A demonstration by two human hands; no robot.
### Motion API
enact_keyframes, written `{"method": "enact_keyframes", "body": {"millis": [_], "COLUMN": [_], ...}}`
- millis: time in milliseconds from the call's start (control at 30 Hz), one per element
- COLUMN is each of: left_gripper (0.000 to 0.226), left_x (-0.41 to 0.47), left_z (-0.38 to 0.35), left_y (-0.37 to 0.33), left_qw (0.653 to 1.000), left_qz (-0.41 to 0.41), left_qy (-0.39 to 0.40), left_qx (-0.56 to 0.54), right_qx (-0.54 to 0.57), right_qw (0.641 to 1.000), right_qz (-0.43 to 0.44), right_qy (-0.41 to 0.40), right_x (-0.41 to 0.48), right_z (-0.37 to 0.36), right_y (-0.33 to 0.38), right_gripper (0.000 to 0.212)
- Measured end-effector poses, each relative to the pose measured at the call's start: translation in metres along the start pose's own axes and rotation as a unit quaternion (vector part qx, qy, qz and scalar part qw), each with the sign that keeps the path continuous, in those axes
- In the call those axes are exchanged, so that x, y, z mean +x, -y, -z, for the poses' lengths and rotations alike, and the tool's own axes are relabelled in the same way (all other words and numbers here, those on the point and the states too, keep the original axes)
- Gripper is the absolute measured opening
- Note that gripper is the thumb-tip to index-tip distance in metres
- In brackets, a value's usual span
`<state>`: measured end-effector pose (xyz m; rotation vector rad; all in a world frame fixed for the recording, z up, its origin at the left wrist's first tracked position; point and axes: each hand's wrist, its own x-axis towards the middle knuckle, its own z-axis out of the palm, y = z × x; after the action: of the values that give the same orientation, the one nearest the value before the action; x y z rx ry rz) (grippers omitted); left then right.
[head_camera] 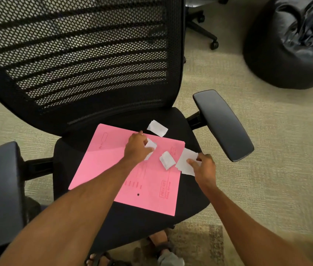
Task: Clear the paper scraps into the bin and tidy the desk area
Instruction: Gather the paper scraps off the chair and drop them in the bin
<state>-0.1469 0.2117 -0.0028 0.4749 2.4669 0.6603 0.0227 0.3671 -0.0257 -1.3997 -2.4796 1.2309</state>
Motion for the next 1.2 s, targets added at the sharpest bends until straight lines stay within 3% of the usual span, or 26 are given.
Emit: {"method": "enact_keyframes", "body": {"millis": [100, 200, 367, 500, 667, 833, 1033, 1200], "left_gripper": [0.022, 0.020, 0.049, 0.052, 0.049, 0.044, 0.047, 0.054], "left_x": [-0.001, -0.001, -0.005, -0.018, -0.030, -0.034, -0.040, -0.043], "left_z": [-0.010, -0.013, -0.007, -0.008, -0.022, -0.051, -0.071, -0.072], "left_y": [-0.001, -0.002, -0.002, 0.001, -0.013, -0.029, -0.025, -0.017], "left_qw": [0.999, 0.998, 0.981, 0.961, 0.943, 0.973, 0.997, 0.995], "left_qz": [0.015, 0.020, 0.057, 0.077, 0.090, 0.057, 0.002, 0.042], "left_qy": [-0.026, -0.056, -0.082, -0.071, -0.047, -0.029, -0.049, -0.031], "left_qx": [0.016, -0.012, -0.169, -0.256, -0.318, -0.221, -0.054, -0.088], "right_qx": [0.016, 0.014, 0.060, 0.106, 0.122, 0.094, -0.032, -0.116], "right_qw": [1.000, 0.998, 0.994, 0.990, 0.986, 0.987, 0.986, 0.981], "right_qz": [0.023, 0.056, 0.080, 0.052, 0.025, 0.008, 0.082, 0.096], "right_qy": [0.003, 0.028, 0.038, 0.081, 0.111, 0.130, 0.144, 0.126], "right_x": [0.006, 0.014, 0.035, 0.056, 0.077, 0.090, 0.092, 0.085], "right_z": [0.008, 0.010, 0.008, 0.000, -0.007, -0.018, -0.047, -0.068], "right_y": [0.003, 0.013, 0.049, 0.077, 0.096, 0.108, 0.131, 0.133], "right_gripper": [0.017, 0.022, 0.022, 0.012, 0.028, 0.035, 0.027, 0.031]}}
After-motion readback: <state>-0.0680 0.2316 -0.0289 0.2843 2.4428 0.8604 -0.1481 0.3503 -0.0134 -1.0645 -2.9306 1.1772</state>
